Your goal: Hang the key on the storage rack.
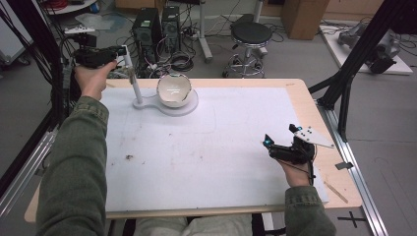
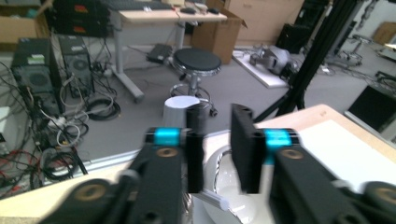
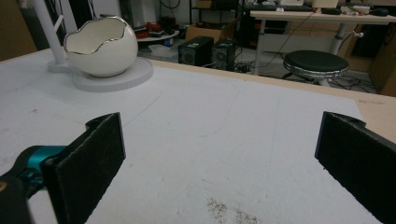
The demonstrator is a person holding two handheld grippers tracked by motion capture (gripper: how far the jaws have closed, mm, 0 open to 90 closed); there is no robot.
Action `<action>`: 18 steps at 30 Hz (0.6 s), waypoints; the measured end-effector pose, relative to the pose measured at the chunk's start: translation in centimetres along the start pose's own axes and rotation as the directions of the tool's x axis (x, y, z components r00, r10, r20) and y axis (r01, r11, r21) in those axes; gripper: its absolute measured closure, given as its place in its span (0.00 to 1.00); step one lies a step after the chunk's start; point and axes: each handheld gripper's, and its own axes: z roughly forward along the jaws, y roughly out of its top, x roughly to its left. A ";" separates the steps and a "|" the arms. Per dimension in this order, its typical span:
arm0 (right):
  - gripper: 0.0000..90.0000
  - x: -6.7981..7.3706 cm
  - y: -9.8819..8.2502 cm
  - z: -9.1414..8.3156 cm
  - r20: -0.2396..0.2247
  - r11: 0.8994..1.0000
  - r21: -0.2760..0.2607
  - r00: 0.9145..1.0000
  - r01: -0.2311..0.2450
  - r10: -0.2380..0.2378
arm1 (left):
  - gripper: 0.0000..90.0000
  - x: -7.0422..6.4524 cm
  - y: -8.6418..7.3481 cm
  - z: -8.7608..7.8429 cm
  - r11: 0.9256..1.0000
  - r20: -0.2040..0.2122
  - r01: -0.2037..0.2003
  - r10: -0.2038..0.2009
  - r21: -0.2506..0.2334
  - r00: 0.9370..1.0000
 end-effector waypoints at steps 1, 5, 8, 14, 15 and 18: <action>0.01 0.0 0.0 0.0 0.000 1.000 0.000 1.000 -0.002 0.002 | 0.72 -0.1 0.0 -0.1 1.000 -0.001 0.001 -0.001 -0.001 1.000; 0.01 0.1 0.0 -0.1 -0.002 1.000 -0.001 1.000 -0.001 0.001 | 0.60 0.0 0.2 -0.6 0.999 0.021 0.030 -0.030 -0.013 0.999; 0.01 0.1 0.0 -0.1 -0.005 1.000 0.000 1.000 -0.004 0.004 | 0.53 0.0 0.3 -0.7 0.999 0.022 0.036 -0.035 -0.020 0.999; 0.01 0.0 0.0 0.0 -0.001 1.000 -0.001 1.000 -0.003 0.003 | 0.35 -0.2 0.3 -0.7 0.998 0.023 0.067 -0.066 -0.009 0.998; 0.01 0.1 0.0 -0.1 0.000 1.000 0.000 1.000 -0.004 0.004 | 0.33 -0.4 0.3 -0.6 0.998 0.030 0.058 -0.058 -0.004 0.998; 0.01 0.1 0.0 -0.1 -0.003 1.000 0.000 1.000 -0.004 0.004 | 0.33 -0.6 0.3 -0.6 0.999 0.028 0.045 -0.045 0.003 0.999</action>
